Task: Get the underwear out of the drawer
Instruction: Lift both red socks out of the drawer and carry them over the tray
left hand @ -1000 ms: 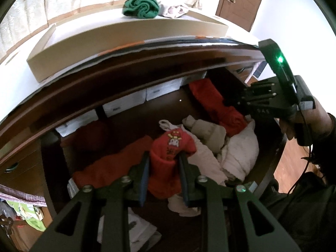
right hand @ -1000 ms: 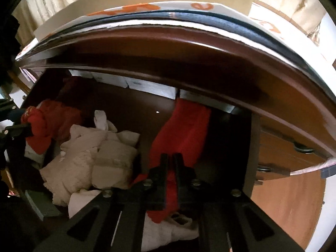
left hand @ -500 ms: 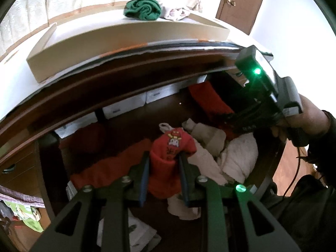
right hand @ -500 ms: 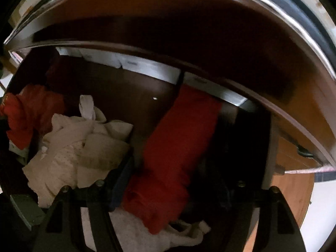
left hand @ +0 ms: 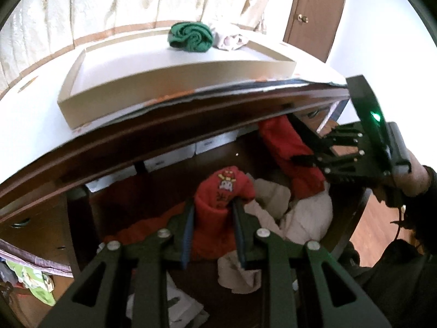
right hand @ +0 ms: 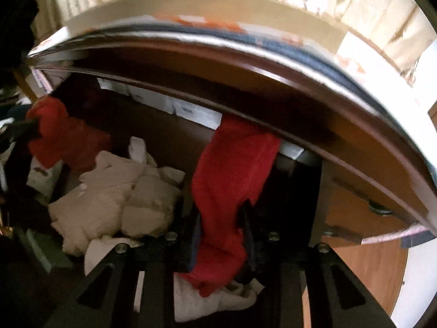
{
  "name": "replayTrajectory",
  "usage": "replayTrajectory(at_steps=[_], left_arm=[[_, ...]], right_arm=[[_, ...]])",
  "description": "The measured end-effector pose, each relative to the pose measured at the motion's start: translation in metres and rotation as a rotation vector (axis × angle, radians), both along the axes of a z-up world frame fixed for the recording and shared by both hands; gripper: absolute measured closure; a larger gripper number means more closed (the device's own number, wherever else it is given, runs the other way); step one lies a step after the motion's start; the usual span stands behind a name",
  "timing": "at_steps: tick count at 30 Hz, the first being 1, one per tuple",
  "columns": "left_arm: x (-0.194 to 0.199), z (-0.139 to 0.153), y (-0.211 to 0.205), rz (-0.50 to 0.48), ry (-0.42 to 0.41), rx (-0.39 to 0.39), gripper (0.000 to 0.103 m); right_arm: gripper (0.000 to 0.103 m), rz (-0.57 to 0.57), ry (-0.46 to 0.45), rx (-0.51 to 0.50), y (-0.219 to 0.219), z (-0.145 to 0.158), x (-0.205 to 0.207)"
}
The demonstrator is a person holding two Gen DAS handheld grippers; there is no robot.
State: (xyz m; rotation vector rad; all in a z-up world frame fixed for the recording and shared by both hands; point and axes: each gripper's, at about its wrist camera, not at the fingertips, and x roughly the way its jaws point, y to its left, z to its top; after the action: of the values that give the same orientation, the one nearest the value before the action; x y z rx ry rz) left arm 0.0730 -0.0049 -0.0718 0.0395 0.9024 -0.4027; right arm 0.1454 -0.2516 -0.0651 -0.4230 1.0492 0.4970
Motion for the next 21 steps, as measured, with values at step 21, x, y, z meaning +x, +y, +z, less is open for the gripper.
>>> replayTrajectory(at_steps=[21], left_arm=[[-0.015, 0.032, 0.002, 0.059, -0.127, -0.039, 0.079]], right_arm=[[0.076, 0.227, -0.217, 0.146, 0.027, 0.045, -0.067]])
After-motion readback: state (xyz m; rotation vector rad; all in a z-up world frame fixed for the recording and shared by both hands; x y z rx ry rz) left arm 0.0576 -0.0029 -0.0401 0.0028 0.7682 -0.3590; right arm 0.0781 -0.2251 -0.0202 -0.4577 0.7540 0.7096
